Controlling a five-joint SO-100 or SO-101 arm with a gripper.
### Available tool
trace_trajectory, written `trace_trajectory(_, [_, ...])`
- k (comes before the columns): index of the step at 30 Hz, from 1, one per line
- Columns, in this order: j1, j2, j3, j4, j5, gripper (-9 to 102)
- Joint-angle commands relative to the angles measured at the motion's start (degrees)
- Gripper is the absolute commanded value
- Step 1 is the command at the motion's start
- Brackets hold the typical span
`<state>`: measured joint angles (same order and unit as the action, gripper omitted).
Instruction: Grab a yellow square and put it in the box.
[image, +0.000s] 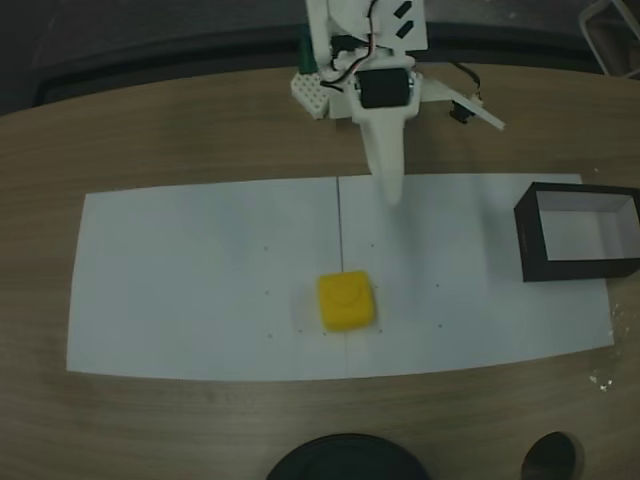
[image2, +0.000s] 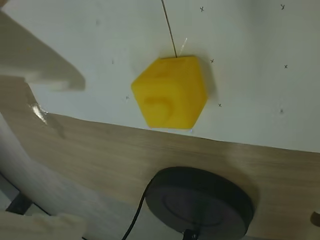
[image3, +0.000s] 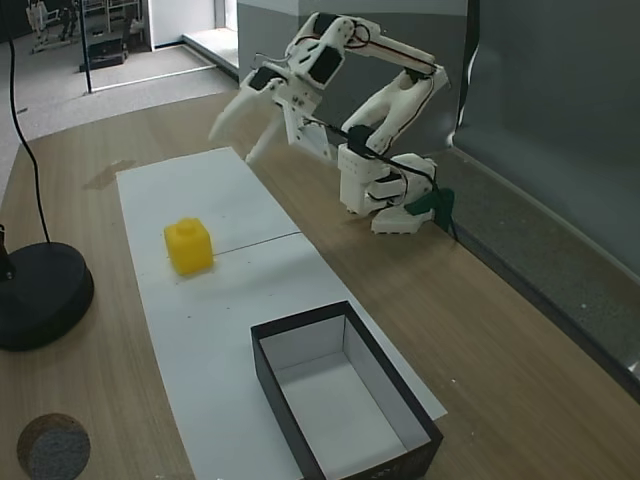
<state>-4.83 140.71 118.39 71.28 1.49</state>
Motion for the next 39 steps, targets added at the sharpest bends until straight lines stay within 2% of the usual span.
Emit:
trace_trajectory(1, [0.18,-19.34,-15.12,3.96,1.58,25])
trace_trajectory(7, [2.37,-39.99,-31.82,9.76,4.31,25])
trace_trajectory(13, [5.1,-51.77,-38.23,11.87,3.6,28])
trace_trajectory(39, [6.59,-63.37,-38.41,6.42,1.41,29])
